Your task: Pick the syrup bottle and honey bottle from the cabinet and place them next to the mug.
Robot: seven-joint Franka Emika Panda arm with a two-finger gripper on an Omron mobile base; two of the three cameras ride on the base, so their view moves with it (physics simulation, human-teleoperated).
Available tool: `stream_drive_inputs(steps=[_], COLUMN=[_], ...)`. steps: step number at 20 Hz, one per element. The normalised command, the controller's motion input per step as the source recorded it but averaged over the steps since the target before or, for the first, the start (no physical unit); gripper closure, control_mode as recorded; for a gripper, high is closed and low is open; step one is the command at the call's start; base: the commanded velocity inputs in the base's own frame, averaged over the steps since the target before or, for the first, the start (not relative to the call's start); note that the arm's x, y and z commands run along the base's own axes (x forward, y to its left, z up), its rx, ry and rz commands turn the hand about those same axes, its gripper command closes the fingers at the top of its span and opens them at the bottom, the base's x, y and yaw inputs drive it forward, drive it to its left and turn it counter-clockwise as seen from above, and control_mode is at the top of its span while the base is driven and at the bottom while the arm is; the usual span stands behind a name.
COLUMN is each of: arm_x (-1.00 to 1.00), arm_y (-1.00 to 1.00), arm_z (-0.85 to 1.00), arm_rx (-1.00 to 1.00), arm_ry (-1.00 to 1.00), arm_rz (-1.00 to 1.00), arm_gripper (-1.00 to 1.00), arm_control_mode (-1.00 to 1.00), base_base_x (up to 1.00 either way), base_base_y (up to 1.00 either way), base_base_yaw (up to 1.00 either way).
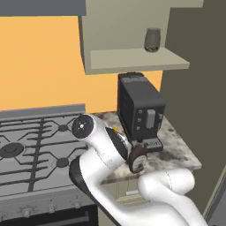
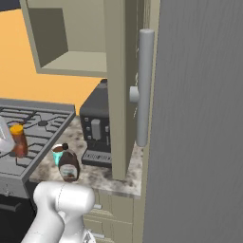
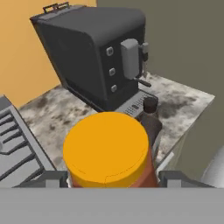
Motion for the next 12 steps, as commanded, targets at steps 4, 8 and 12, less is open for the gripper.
stream_drive_inputs(steps=[4, 8, 12], arm_x=[0.12, 0.09, 0.09], arm_y=[0.00, -0.08, 0.00], arm_z=[-0.51, -0.49, -0.47], arm_rx=[-0.03, 0.00, -0.01], arm_ry=[0.00, 0.00, 0.00], arm_rz=[-0.10, -0.06, -0.07], arm_gripper=[1.00, 1.00, 1.00], arm_control_mode=[-1.00, -1.00, -1.00], base_base_x=[0.00, 0.00, 0.00], base_base_y=[0.00, 0.00, 0.00], base_base_yaw=[0.00, 0.00, 0.00])
